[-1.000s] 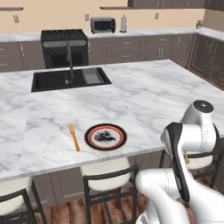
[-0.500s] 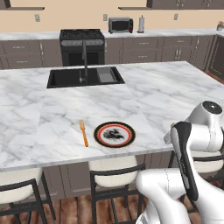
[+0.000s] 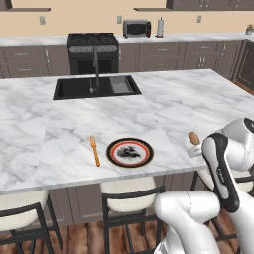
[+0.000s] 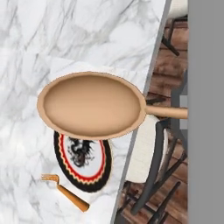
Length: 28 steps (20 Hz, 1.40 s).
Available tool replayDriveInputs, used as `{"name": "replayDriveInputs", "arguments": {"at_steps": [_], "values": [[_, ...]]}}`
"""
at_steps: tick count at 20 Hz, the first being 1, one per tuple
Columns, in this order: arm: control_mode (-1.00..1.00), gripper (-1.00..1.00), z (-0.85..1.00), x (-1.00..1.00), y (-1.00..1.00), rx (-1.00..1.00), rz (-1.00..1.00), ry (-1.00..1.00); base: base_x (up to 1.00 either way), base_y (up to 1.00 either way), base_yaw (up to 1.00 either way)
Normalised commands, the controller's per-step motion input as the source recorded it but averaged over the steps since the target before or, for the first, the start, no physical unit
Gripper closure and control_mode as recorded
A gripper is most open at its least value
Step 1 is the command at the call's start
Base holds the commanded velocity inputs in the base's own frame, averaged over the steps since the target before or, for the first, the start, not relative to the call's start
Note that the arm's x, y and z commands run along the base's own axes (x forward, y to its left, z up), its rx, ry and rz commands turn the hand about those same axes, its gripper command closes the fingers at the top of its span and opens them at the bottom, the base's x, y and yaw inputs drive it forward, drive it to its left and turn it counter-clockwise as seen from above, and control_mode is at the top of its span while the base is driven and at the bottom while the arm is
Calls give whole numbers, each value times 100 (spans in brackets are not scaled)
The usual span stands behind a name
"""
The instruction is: Take the fork and place it on the left side of the plate. Then take the spoon and place it on the right side of the plate. Make sure they're directly next to the plate.
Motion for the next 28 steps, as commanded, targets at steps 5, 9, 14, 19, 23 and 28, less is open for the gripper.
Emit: {"name": "replayDriveInputs", "arguments": {"at_steps": [5,9,14,19,23,28], "values": [[-100,100,0,72,2,8,-3,13,0,0,0],[-100,100,-3,88,16,5,-5,27,0,0,0],[-100,100,-22,83,27,2,-1,22,0,0,0],[-100,100,-36,69,24,1,0,10,0,0,0],[-100,100,-34,61,23,2,0,4,0,0,0],[-100,100,-27,46,16,3,0,3,0,0,0]]}}
